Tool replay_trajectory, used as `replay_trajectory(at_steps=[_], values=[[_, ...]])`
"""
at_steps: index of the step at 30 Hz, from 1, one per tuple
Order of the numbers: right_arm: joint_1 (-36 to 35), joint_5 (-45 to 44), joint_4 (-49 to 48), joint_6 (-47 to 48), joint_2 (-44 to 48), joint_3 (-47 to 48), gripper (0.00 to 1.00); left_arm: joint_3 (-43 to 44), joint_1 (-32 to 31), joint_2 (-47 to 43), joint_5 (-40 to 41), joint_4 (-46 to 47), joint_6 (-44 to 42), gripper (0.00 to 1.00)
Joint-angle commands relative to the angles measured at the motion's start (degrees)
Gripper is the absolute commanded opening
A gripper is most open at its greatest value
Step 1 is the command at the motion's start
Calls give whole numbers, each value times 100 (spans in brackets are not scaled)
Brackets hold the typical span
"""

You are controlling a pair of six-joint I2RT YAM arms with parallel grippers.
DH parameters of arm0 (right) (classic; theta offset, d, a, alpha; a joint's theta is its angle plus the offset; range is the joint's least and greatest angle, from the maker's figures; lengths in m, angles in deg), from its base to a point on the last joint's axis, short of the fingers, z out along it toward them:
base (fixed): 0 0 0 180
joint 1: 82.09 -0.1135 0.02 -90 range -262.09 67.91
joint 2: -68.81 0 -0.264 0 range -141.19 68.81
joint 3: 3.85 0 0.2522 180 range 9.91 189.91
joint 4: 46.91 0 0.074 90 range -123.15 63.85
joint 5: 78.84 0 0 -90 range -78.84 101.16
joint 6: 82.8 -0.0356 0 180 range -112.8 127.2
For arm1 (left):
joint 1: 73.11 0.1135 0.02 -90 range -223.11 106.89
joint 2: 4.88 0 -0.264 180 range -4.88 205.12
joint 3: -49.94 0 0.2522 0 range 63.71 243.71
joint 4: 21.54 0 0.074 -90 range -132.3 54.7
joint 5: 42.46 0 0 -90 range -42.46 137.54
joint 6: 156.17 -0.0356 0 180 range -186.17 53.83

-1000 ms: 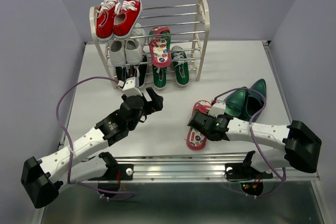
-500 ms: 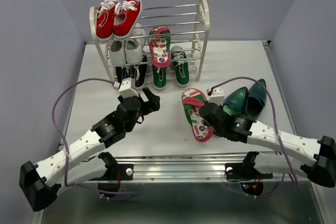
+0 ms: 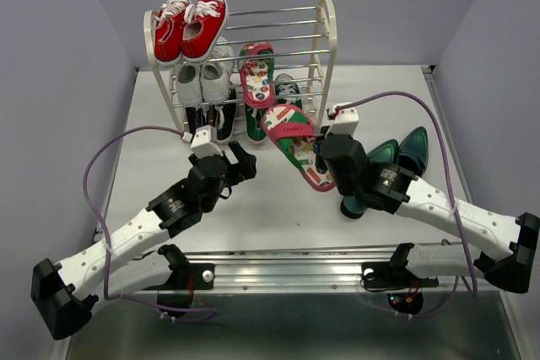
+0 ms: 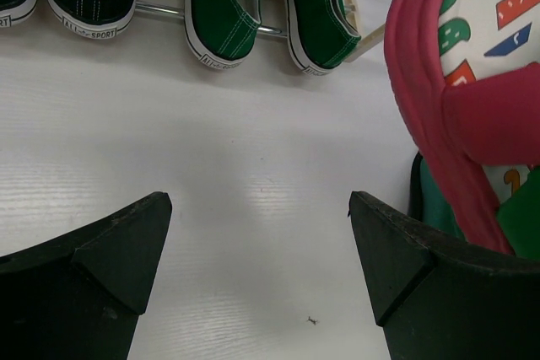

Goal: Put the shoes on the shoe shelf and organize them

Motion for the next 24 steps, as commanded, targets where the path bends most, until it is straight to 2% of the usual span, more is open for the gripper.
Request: replay_trajectory(at_steps=[1, 6, 9, 13, 17, 24], values=[[245, -803, -604, 0, -243, 664, 1, -60, 7, -46, 170, 114, -21, 99], [870, -240, -595, -9, -630, 1095, 1, -60, 7, -116, 169, 105, -21, 99], [924, -538, -656, 105, -884, 1296, 1, -86, 7, -178, 178, 105, -21, 99], [1160, -329, -1130, 246, -1034, 1411, 1, -148, 7, -231, 178, 114, 5, 99], [1222, -564, -1149, 211, -1245, 1745, 1, -174, 7, -213, 169, 114, 5, 99], [1459, -442, -1325, 27, -1632, 2044, 1, -201, 7, -301, 161, 88, 40, 99]])
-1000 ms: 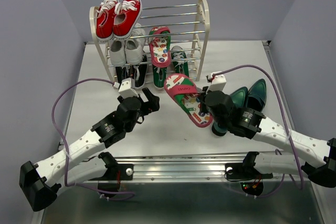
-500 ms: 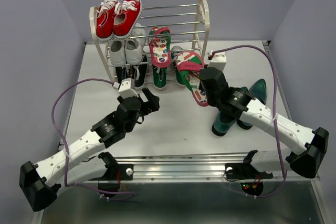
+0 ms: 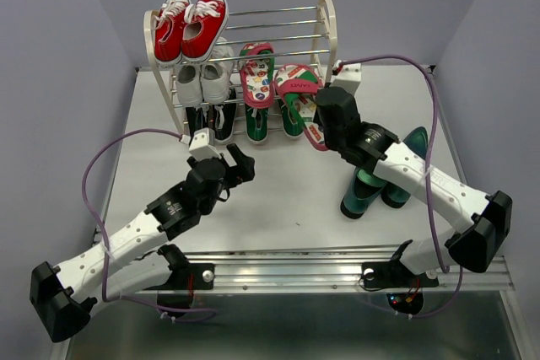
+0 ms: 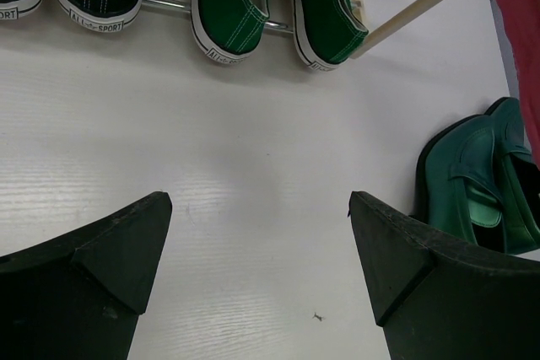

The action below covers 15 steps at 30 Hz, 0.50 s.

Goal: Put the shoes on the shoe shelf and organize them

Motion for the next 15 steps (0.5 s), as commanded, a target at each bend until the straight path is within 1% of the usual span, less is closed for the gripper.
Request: replay_trajectory(at_steps=[1, 6, 15], values=[[139, -276, -855, -238, -128, 564, 1, -56, 15, -179, 180, 107, 53, 99], [140, -680, -1048, -422, -409, 705, 1, -136, 7, -337, 224, 64, 115, 99], [254, -909, -1443, -608, -788, 925, 1, -162, 7, -434, 312, -86, 177, 99]])
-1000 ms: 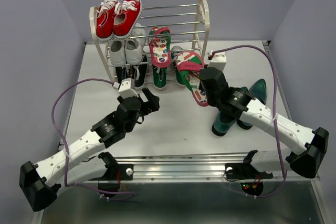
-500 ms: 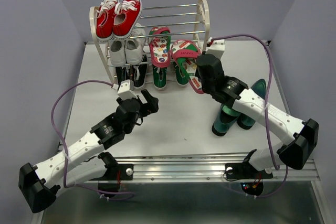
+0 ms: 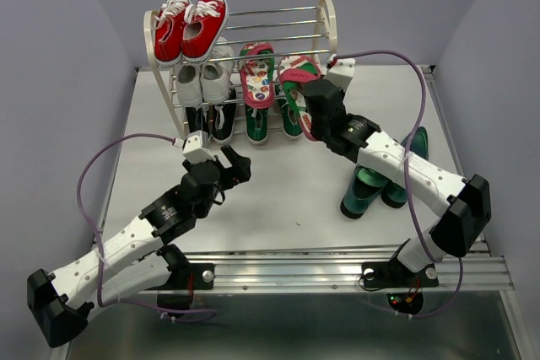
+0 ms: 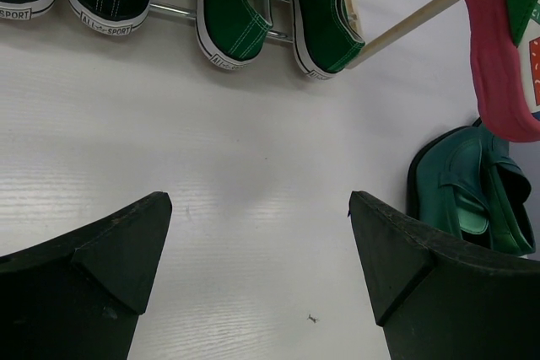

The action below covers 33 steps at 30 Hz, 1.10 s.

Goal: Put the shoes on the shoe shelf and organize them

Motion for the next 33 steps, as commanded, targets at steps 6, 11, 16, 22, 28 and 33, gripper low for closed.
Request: replay_trajectory(at_steps=[6, 11, 16, 22, 28, 33], values=[[200, -635, -1138, -556, -234, 749, 1, -90, 7, -191, 371, -121, 159, 99], [252, -670, -1173, -750, -418, 872, 1, -90, 7, -332, 513, -218, 186, 99], [305, -661, -1401, -803, -602, 925, 1, -73, 7, -446, 574, -271, 151, 99], [305, -881, -1700, -961, -832, 1083, 1, -11, 7, -464, 583, -455, 204, 99], [305, -881, -1947, -1093, -998, 1189, 1, 50, 7, -473, 609, -517, 195, 99], [305, -793, -2166, -1154, -1174, 1267, 1, 50, 7, -525, 662, -587, 186, 99]])
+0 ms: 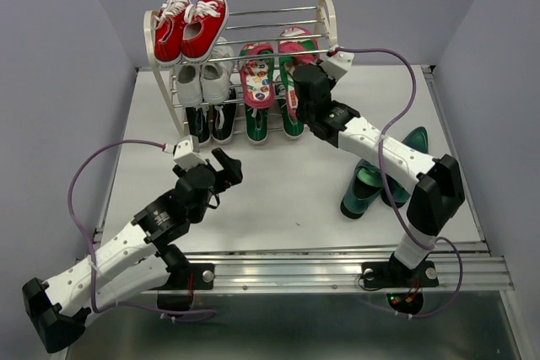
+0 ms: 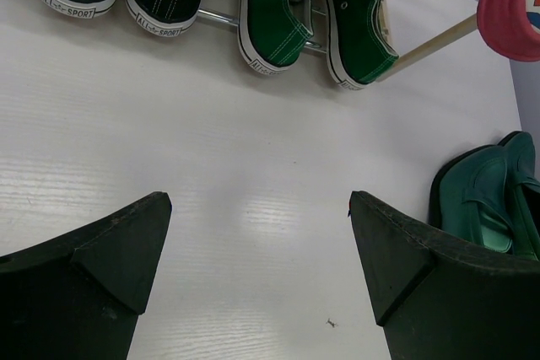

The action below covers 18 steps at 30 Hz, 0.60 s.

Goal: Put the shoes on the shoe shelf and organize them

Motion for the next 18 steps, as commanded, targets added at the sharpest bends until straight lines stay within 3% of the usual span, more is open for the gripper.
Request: replay_trajectory(at_steps=[1, 18], values=[[30, -284, -1012, -265, -59, 548, 1, 85, 7, -145, 245, -34, 27, 99], [144, -284, -1373, 34, -701, 1067, 1, 33, 7, -348, 579, -96, 71, 99]])
